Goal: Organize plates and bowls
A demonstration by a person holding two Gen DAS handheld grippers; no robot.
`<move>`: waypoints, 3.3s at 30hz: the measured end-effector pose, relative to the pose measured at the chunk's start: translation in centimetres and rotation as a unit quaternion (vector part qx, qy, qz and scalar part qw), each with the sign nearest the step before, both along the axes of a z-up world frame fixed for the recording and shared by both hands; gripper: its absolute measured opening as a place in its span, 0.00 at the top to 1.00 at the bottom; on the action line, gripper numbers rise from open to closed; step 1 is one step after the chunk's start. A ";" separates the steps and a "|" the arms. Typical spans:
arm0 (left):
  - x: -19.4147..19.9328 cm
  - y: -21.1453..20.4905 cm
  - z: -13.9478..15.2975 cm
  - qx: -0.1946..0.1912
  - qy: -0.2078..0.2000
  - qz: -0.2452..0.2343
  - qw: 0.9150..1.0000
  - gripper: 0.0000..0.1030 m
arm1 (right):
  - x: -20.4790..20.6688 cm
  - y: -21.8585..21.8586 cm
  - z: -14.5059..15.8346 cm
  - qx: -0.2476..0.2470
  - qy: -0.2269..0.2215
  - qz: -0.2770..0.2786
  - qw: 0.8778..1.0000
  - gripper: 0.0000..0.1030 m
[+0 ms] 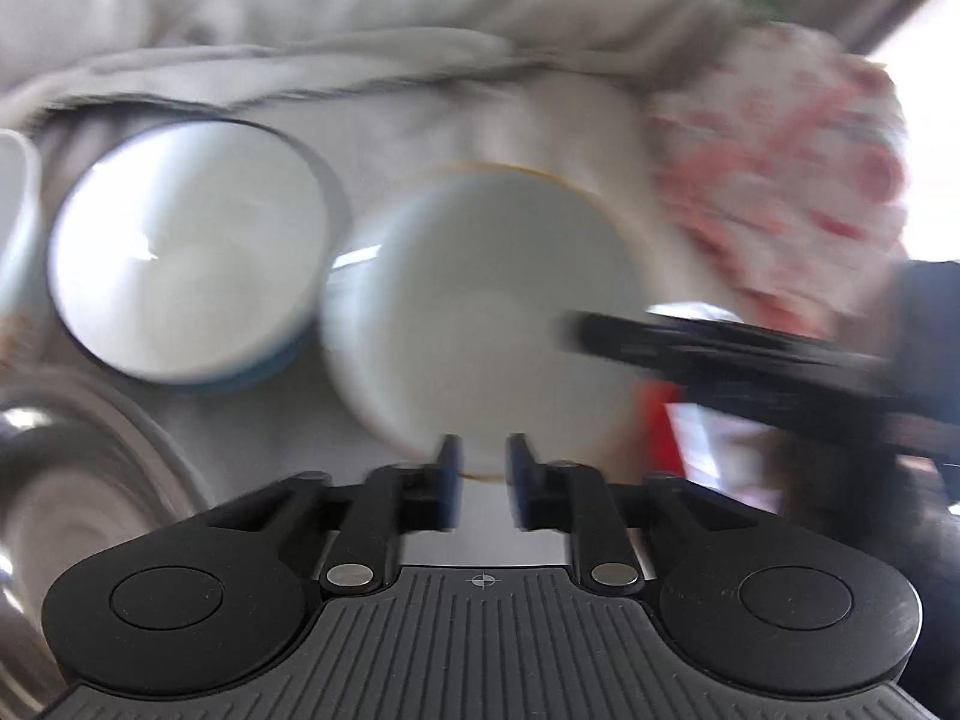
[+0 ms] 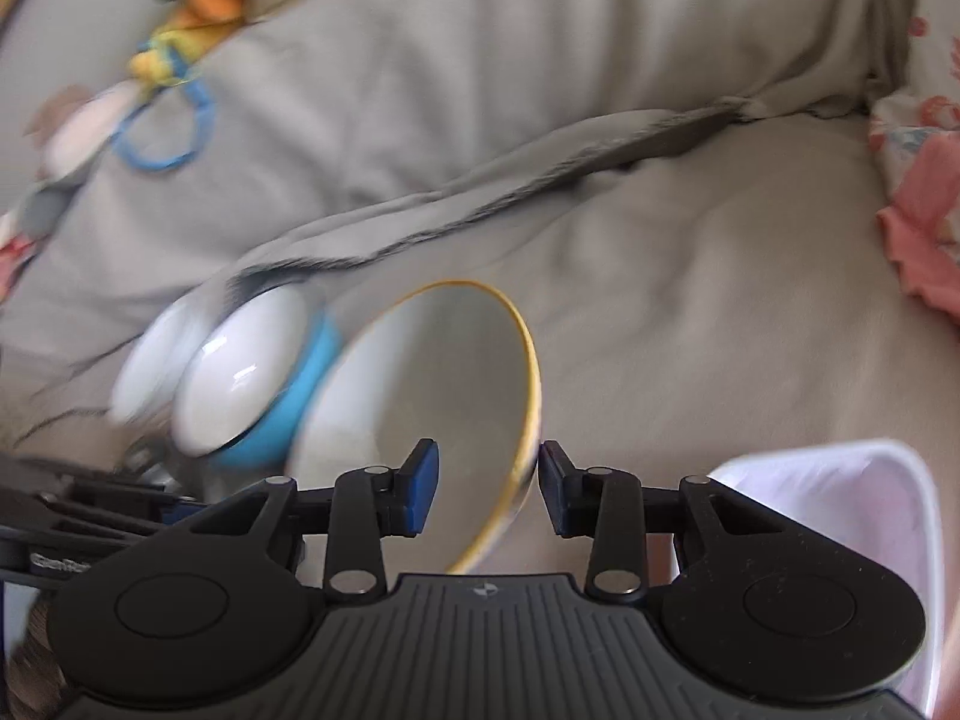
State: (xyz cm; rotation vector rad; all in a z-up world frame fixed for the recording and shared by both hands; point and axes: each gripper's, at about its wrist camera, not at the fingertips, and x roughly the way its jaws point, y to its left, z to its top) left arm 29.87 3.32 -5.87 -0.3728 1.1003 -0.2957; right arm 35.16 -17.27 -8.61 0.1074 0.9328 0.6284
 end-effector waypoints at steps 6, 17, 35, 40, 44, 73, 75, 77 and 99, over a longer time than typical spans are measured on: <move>-1.5 -1.0 0.4 0.044 -0.033 0.030 0.998 0.82 | -2.5 2.0 1.2 0.014 -0.010 0.045 0.999 0.65; 0.6 2.5 -1.9 0.027 -0.026 0.139 0.990 0.79 | -0.3 0.9 -1.1 -0.059 -0.003 -0.007 0.998 0.69; 2.7 1.4 -5.2 -0.019 -0.020 0.140 0.990 0.76 | 2.2 0.0 -3.6 -0.009 0.047 -0.049 0.998 0.63; -2.9 2.2 -3.2 -0.003 -0.024 0.150 0.988 0.74 | -0.5 1.1 -3.0 0.022 0.083 -0.004 0.996 0.63; -6.2 2.6 -3.2 0.017 -0.018 0.161 0.987 0.74 | -2.6 2.8 -3.1 0.023 0.092 0.029 0.995 0.63; -8.9 4.5 -2.0 0.011 -0.072 0.174 0.982 0.73 | -6.1 3.6 -3.0 -0.048 0.017 0.041 0.998 0.62; -8.7 6.7 -0.2 -0.016 -0.095 0.196 0.976 0.73 | -6.1 3.3 -1.5 -0.069 -0.018 0.034 0.997 0.56; -7.0 9.2 1.1 -0.008 -0.094 0.229 0.969 0.73 | -5.8 3.4 0.3 -0.089 -0.049 0.025 0.995 0.44; 3.1 12.9 -2.7 0.085 -0.037 0.208 0.974 0.76 | 6.6 18.3 -2.2 -0.115 0.105 0.011 0.988 0.67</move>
